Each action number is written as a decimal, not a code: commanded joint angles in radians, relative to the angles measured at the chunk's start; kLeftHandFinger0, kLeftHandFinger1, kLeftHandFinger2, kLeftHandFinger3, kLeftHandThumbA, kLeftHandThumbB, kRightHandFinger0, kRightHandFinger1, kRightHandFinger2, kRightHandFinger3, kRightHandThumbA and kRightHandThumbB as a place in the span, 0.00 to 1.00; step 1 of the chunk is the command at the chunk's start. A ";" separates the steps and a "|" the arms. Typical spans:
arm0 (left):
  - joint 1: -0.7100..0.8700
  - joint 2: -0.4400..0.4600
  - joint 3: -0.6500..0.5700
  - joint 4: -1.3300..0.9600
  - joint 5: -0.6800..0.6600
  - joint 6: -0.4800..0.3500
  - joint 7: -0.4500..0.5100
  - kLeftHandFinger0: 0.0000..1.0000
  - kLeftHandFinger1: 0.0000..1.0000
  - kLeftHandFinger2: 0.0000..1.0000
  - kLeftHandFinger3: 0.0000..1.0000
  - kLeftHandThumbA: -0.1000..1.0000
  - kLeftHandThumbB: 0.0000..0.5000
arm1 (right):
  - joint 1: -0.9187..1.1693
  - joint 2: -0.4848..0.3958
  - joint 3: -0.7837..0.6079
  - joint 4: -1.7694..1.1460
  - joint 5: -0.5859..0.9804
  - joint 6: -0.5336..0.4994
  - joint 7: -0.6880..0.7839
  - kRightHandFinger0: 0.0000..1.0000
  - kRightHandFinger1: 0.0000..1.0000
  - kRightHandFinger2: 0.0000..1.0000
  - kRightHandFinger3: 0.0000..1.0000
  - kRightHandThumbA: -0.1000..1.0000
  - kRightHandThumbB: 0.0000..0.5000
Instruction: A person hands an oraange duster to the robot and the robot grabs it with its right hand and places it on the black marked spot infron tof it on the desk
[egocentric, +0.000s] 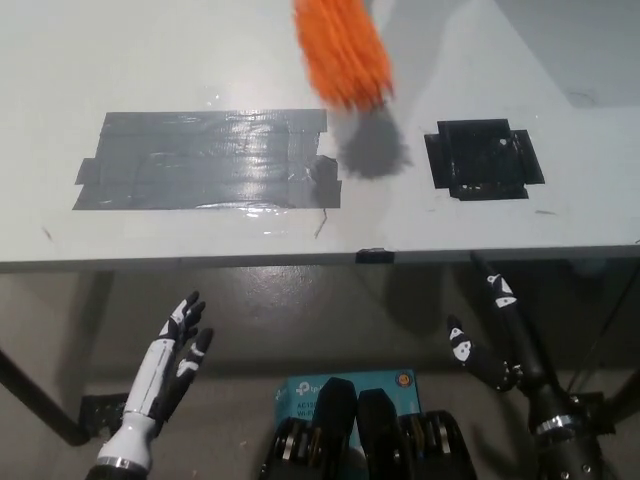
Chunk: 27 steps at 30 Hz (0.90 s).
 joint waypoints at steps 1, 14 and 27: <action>0.009 0.025 -0.010 -0.008 -0.003 -0.074 -0.015 1.00 1.00 1.00 1.00 1.00 0.56 | 0.012 0.011 -0.040 -0.124 -0.055 -0.118 -0.108 1.00 1.00 1.00 1.00 0.63 0.20; 0.005 0.028 -0.013 0.003 -0.003 -0.080 -0.024 1.00 1.00 1.00 1.00 1.00 0.58 | -0.177 -0.008 -0.114 -0.578 -0.069 0.208 0.044 1.00 1.00 1.00 1.00 1.00 0.43; 0.017 0.023 -0.006 -0.025 -0.004 -0.058 -0.020 1.00 1.00 1.00 1.00 1.00 0.50 | -0.673 -0.069 -0.111 -0.215 -0.055 0.524 0.182 1.00 1.00 1.00 1.00 1.00 0.56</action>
